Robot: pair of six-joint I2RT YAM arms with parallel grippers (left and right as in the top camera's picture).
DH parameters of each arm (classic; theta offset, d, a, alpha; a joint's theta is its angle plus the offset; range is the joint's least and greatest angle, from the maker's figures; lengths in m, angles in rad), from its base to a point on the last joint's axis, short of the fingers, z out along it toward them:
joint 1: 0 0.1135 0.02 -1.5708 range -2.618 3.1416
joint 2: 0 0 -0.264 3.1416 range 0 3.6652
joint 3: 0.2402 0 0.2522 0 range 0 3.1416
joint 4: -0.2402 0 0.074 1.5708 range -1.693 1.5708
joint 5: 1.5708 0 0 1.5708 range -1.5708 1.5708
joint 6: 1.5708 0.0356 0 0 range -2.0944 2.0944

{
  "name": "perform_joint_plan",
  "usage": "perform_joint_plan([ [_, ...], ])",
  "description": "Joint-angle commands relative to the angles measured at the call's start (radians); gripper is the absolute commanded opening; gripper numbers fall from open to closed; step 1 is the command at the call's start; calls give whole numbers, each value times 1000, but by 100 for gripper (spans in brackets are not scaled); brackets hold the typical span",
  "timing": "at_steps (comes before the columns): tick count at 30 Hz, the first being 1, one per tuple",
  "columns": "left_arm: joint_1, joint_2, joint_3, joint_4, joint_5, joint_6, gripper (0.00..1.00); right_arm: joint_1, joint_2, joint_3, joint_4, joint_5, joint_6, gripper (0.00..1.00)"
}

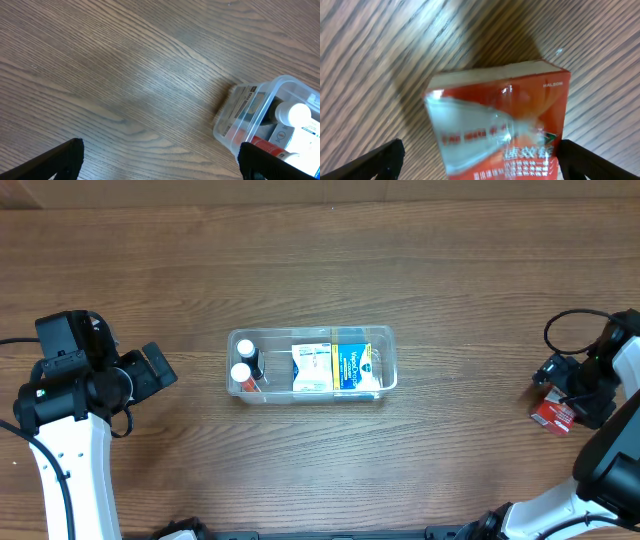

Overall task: Pack container
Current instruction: 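Reach the right gripper to the red box and grasp it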

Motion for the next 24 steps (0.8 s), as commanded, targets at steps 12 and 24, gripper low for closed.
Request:
perform_joint_plan([
  [12, 4, 2, 2, 3, 11, 23, 100, -4, 16, 11, 14, -19, -21, 100],
  [24, 3, 2, 2, 0, 11, 23, 100, -4, 17, -102, 120, -25, -20, 100],
])
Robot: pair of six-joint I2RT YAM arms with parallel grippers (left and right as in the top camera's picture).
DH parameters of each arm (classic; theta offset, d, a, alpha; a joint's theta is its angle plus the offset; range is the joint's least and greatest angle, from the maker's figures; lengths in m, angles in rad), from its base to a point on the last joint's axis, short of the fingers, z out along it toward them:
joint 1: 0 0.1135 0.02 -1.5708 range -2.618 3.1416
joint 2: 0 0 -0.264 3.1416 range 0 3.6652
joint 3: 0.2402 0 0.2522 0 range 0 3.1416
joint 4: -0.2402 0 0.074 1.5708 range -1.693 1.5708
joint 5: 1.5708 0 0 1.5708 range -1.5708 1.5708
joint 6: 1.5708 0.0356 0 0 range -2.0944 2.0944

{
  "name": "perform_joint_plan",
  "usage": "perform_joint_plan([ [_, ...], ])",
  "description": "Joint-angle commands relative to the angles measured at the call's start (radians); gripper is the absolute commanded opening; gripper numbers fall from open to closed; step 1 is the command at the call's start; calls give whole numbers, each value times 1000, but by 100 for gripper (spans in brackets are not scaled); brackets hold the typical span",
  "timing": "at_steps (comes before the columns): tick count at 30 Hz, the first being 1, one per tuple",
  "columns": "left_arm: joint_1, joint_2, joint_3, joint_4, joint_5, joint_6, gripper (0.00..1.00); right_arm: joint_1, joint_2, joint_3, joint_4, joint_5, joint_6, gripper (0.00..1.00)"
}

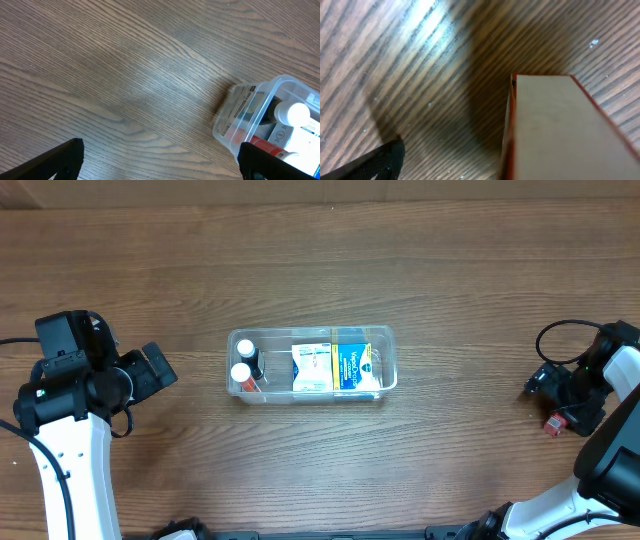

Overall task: Pack container
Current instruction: 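Reach the right gripper to the red box and grasp it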

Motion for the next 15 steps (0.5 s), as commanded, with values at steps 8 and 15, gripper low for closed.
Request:
perform_joint_plan([
  [8, 3, 2, 2, 1, 7, 23, 100, 3, 5, 4, 11, -41, -1, 93],
  [15, 3, 2, 2, 1, 7, 23, 100, 3, 3, 126, -87, -80, 0, 57],
])
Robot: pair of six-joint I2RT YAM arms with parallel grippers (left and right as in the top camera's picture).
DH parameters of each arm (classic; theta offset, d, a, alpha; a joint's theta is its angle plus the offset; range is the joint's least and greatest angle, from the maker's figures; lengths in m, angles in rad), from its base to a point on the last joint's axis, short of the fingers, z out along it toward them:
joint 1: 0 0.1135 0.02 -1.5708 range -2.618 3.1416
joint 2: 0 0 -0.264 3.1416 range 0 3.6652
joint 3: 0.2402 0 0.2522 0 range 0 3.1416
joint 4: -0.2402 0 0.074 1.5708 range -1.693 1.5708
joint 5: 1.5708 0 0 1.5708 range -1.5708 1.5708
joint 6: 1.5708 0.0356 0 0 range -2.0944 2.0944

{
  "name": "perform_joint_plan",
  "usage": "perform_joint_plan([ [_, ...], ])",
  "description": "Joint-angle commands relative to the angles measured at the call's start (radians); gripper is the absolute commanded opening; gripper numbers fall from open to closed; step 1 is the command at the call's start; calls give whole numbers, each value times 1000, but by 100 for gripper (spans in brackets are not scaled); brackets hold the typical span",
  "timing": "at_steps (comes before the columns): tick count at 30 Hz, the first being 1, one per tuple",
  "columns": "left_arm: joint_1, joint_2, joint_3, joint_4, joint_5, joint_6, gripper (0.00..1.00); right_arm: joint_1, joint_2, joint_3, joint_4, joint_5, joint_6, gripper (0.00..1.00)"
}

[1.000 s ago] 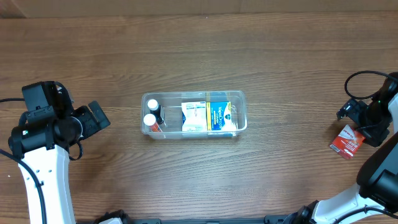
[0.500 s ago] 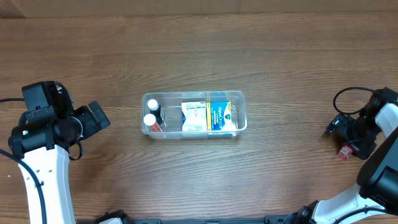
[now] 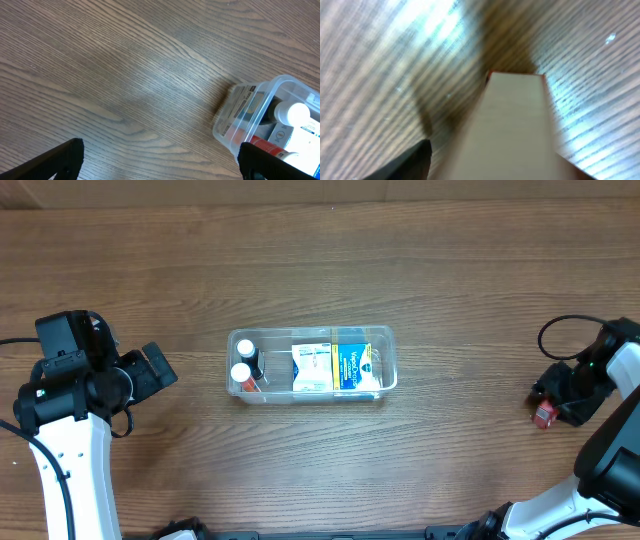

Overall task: Pack container
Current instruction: 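Reach the right gripper to the red box and grasp it, then lower the red box into the container and release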

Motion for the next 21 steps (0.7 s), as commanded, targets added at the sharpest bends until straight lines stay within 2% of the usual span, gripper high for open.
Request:
perform_joint_plan([
  [1, 3, 2, 2, 2, 8, 23, 100, 3, 1, 98, -40, -51, 3, 54],
  [3, 3, 2, 2, 4, 7, 23, 100, 3, 1, 143, -78, -88, 3, 48],
  [5, 3, 2, 2, 4, 8, 23, 100, 3, 1, 196, -127, -115, 2, 35],
  [7, 3, 2, 2, 4, 7, 23, 100, 3, 1, 207, -141, -115, 2, 34],
  [8, 3, 2, 2, 4, 7, 23, 100, 3, 1, 208, -144, -115, 2, 29],
  [9, 4, 2, 2, 4, 8, 23, 100, 3, 1, 208, -148, -115, 2, 17],
  [11, 3, 2, 2, 3, 8, 23, 100, 3, 1, 208, -151, -116, 2, 4],
  [17, 3, 2, 2, 3, 7, 23, 100, 17, -8, 261, -208, -168, 3, 8],
  [21, 4, 2, 2, 4, 7, 23, 100, 113, -76, 370, -313, -168, -3, 8],
])
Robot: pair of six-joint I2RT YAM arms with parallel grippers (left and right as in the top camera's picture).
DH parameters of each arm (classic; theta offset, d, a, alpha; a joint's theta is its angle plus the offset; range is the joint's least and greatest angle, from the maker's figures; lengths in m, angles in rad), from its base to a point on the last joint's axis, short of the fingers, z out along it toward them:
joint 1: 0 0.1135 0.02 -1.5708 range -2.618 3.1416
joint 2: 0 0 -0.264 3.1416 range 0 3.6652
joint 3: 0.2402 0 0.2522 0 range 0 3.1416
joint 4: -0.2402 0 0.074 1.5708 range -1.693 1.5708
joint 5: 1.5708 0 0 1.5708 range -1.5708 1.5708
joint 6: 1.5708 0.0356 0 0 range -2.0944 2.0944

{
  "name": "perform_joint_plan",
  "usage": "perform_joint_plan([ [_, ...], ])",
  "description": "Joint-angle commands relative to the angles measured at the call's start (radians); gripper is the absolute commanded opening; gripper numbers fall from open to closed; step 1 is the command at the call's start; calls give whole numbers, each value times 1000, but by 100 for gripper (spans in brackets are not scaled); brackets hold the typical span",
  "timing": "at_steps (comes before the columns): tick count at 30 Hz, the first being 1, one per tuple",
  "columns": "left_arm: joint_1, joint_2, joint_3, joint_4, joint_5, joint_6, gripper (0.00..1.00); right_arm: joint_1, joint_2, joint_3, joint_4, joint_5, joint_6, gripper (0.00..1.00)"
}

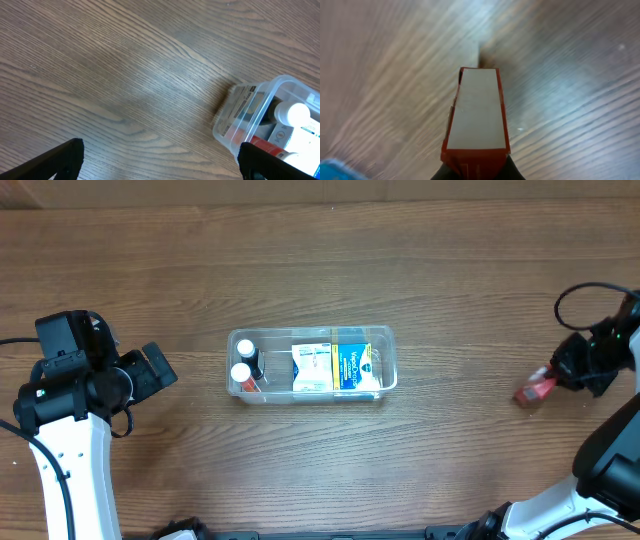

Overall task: Pack container
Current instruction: 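Lower the red box into the container and release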

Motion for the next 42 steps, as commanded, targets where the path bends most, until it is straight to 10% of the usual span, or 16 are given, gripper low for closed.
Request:
perform_joint_plan([
  [1, 4, 2, 2, 3, 7, 23, 100, 106, -95, 105, -54, -24, -10, 8],
  [19, 3, 2, 2, 2, 8, 23, 100, 919, -329, 146, 5, -227, -27, 7],
  [42, 4, 2, 2, 0, 8, 23, 100, 840, -90, 105, 138, -650, -154, 4],
])
